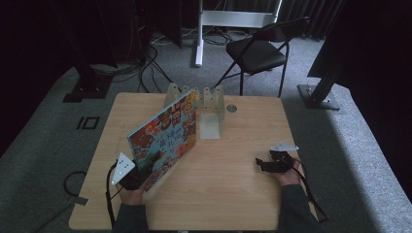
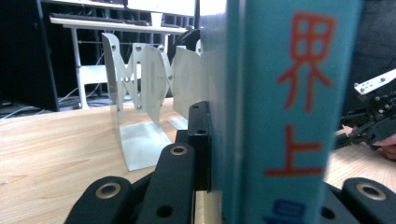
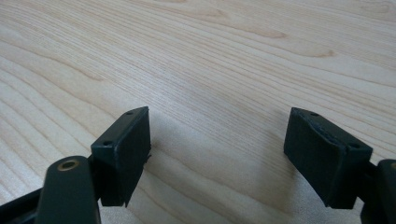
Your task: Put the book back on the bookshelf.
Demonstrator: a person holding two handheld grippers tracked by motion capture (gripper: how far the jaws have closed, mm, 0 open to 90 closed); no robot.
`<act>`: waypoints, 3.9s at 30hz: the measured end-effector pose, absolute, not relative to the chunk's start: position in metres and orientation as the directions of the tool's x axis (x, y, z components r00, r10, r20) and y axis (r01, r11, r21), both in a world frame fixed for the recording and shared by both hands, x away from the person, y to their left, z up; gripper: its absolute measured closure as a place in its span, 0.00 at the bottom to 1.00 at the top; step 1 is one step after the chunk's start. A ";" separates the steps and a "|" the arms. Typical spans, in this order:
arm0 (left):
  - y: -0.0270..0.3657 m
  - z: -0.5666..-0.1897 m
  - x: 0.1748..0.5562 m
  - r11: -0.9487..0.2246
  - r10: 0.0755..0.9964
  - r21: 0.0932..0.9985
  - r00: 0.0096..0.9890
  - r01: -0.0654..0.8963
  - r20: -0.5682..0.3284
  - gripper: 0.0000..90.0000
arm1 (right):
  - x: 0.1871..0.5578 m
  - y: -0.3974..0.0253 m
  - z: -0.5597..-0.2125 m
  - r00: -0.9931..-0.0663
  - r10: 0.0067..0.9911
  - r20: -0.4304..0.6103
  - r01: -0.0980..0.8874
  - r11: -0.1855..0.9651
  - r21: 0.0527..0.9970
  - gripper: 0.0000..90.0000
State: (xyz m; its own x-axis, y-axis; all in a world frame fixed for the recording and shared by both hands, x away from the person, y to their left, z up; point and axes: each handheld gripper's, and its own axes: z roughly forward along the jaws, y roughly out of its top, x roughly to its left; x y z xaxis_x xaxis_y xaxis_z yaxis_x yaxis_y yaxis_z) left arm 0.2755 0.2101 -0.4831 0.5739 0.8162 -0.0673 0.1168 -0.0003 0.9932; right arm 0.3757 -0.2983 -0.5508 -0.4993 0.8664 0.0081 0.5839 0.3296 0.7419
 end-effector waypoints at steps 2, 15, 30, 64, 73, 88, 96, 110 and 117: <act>0.211 -0.483 0.275 0.006 0.819 0.993 0.570 0.117 -0.072 0.90 | 0.376 -0.298 -0.551 -0.500 0.866 0.008 0.584 0.330 0.742 0.25; 0.217 -0.477 0.273 0.008 0.848 0.995 0.526 0.102 -0.061 0.90 | 0.376 -0.298 -0.551 -0.500 0.866 0.007 0.583 0.331 0.742 0.25; 0.215 -0.469 0.272 -0.013 0.879 0.997 0.477 0.078 -0.025 0.90 | 0.376 -0.298 -0.551 -0.500 0.866 0.006 0.583 0.332 0.742 0.25; 0.202 -0.460 0.300 -0.022 0.927 0.997 0.375 0.076 -0.008 0.90 | 0.376 -0.298 -0.551 -0.501 0.865 0.005 0.583 0.333 0.741 0.25; 0.198 -0.453 0.309 -0.037 0.926 0.997 0.378 0.063 0.010 0.90 | 0.376 -0.298 -0.551 -0.501 0.865 0.006 0.583 0.333 0.741 0.25; 0.189 -0.446 0.323 -0.052 0.935 0.997 0.354 0.048 0.032 0.90 | 0.376 -0.298 -0.551 -0.501 0.866 0.006 0.583 0.332 0.741 0.25; 0.186 -0.446 0.334 -0.041 0.947 0.998 0.321 0.051 0.022 0.90 | 0.376 -0.298 -0.551 -0.501 0.866 0.007 0.583 0.331 0.742 0.25; 0.181 -0.454 0.344 -0.051 0.957 0.997 0.288 0.061 0.031 0.90 | 0.376 -0.298 -0.551 -0.501 0.865 0.009 0.584 0.330 0.742 0.25; 0.178 -0.457 0.347 -0.052 0.960 0.996 0.277 0.070 0.031 0.90 | 0.376 -0.298 -0.551 -0.501 0.865 0.009 0.584 0.330 0.742 0.25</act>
